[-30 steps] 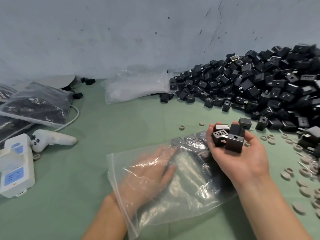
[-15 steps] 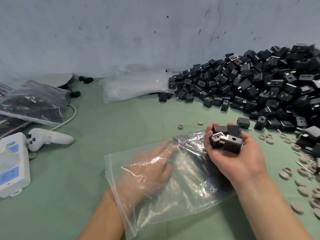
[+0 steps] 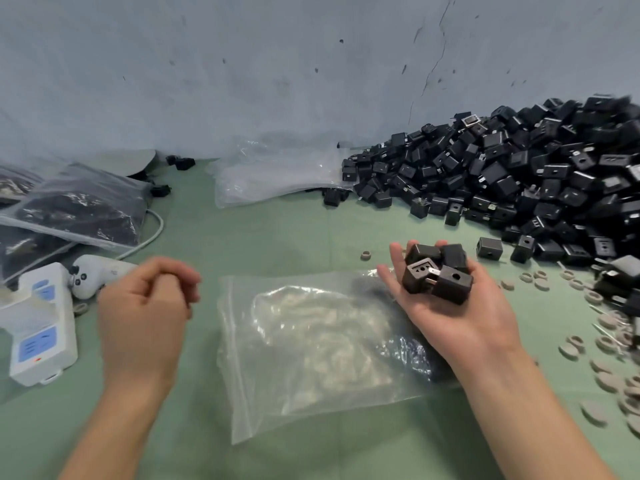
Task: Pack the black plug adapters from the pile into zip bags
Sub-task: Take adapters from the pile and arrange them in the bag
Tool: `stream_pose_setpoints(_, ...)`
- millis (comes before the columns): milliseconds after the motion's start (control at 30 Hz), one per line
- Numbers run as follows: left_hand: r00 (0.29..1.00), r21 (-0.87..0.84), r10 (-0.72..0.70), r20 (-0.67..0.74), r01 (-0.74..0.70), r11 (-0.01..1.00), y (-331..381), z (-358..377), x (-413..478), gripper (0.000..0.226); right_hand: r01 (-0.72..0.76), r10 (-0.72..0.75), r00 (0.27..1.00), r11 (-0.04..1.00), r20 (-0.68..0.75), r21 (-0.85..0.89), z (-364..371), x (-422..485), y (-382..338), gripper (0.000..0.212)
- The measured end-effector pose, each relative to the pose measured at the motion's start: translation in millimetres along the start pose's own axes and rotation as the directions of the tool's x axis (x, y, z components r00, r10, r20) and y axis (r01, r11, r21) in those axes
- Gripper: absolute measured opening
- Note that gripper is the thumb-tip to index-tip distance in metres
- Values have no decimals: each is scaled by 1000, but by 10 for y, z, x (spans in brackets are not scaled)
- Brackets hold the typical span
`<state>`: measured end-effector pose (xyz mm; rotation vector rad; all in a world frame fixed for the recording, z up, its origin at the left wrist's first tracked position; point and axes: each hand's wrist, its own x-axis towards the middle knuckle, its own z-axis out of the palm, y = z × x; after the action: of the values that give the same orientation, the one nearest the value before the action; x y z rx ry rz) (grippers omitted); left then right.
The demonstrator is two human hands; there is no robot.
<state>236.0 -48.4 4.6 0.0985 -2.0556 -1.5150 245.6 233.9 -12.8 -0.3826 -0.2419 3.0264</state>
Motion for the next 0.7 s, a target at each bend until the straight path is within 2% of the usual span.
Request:
stream_pose_setpoints(33,996,-52,50,-78,-54,997,13,-55,33,38,-2,2,1000,1000,-18,-3,13,2,28,19)
stream_pose_setpoints(67,989,-55,113,-96,-119,991,80,-69,37,37,-19,19,1000,1000,-11,0,37,-1,74,19)
stream_pose_setpoints(100,983,-41,178,-49,-180,983,175,-31,6,34,-36,36,999,999,-10,-9,47,-1,127,19)
stream_pose_setpoints(167,950,-8,275,146,-277,961,332,133,-127,29,-85,86,996,994,21,-62,122,-51,260,19)
stream_pose_setpoints(267,824,111,319,468,-413,904,436,404,-307,20,-163,171,983,980,67,-114,167,-84,457,15)
stream_pose_setpoints(333,733,196,280,620,-490,849,404,536,-408,34,-203,218,971,969,100,-141,151,-91,548,16)
stream_pose_setpoints(367,714,214,260,650,-501,839,375,580,-455,38,-212,230,967,963,106,-165,151,-96,577,17)
stream_pose_setpoints(500,747,153,264,610,-438,886,287,636,-545,34,-219,235,968,962,86,-160,163,-80,616,22)
stream_pose_setpoints(700,770,78,338,541,-447,891,259,613,-552,30,-243,250,966,965,68,-99,223,-105,646,21)
